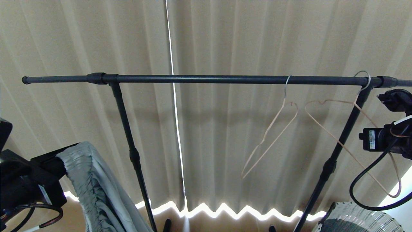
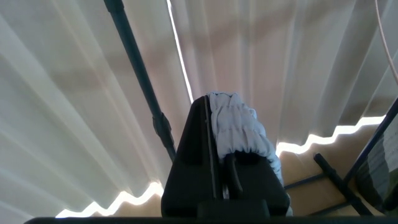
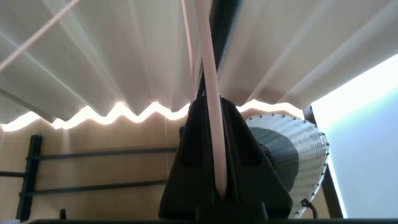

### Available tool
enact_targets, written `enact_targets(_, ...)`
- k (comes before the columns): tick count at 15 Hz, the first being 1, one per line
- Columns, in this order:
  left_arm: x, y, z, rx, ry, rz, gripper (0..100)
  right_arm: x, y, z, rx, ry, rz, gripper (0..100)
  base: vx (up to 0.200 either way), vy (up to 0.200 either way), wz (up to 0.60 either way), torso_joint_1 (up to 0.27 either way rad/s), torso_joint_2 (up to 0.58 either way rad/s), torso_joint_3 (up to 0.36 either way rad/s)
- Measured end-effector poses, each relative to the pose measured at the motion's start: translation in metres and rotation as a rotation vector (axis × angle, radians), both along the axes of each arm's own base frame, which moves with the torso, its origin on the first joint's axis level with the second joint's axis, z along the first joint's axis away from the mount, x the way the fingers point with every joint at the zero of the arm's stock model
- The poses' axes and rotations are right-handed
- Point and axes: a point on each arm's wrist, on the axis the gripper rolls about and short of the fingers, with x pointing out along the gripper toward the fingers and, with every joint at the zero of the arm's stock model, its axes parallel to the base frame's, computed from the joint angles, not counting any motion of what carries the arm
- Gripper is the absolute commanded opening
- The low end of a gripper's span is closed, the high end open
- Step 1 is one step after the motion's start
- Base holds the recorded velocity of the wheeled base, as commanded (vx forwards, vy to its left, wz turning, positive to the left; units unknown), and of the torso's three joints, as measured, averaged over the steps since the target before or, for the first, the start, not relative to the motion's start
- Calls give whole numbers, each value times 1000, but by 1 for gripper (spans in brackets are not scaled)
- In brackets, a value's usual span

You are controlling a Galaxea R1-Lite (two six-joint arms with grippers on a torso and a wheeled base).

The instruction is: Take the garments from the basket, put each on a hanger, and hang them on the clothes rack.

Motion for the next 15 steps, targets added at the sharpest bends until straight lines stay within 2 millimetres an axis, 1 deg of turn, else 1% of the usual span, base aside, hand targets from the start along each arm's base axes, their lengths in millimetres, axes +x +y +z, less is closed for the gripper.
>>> enact_targets(4,0,0,0,0,-1,0,0,-16,2,7,-7,-27,6,0,0,0,0,0,0,0)
enact_targets(7,-1,0,0,9,-6,-1,0,-34,11,7,-8,-43,41,0,0,0,0,0,0,0)
enact_targets(12,-2,1,-3,58,-11,-6,0,-52,20,11,-10,-74,82,0,0,0,0,0,0,0)
enact_targets(15,-2,1,-4,62,-9,-6,0,-58,20,12,-11,-88,86,0,-200,0,0,2,5,2)
